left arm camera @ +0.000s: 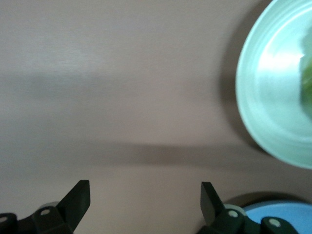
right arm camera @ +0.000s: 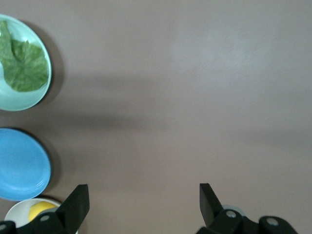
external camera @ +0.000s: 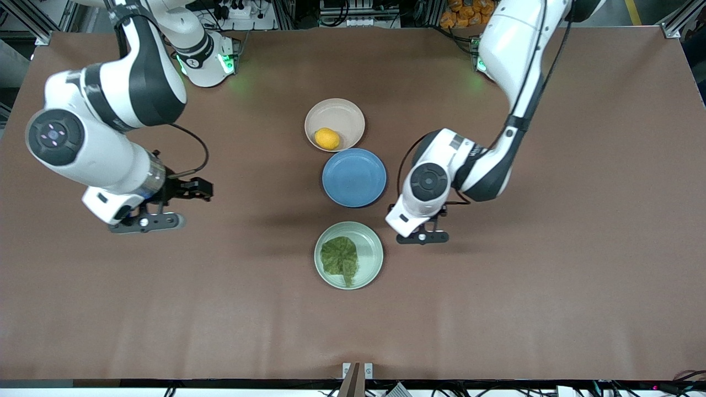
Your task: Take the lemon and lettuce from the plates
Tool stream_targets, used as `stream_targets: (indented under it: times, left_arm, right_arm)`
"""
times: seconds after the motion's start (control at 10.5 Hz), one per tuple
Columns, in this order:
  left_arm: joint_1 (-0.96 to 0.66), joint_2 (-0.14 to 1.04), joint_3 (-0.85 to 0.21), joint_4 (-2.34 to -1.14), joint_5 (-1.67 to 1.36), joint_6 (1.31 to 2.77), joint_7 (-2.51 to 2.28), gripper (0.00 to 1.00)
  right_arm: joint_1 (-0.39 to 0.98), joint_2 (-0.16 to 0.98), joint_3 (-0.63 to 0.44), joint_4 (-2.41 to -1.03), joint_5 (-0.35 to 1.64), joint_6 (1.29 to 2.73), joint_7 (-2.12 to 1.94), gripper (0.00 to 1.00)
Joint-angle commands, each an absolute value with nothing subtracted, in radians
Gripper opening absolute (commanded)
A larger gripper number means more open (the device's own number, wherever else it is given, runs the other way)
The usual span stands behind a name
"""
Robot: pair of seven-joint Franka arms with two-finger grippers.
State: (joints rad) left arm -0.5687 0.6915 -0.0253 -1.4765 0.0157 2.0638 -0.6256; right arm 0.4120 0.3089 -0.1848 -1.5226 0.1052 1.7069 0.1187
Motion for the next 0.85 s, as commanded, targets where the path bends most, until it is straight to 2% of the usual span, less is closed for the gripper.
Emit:
stream_targets:
  times: [0.0,0.47,0.76]
  left_arm:
    - [-0.591,0.707,-0.014,-1.45,-0.008,2.184,-0.773,1.0]
    - [-0.658,0.802,-0.009,-1.45,-0.002,2.5,-0.963,1.0]
    - [-0.693,0.842,-0.008,-1.45,-0.002,2.656,-1.005,1.0]
  right_arm:
    - [0.474,0.301,-0.19,-1.61,0.178,1.739,0.129,1.0]
    - [0.656,0.275,-0.189,-1.803,0.179,1.923,0.311,1.0]
    - [0.777,0.23,-0.189,-1.989,0.179,2.086,0.396,1.0]
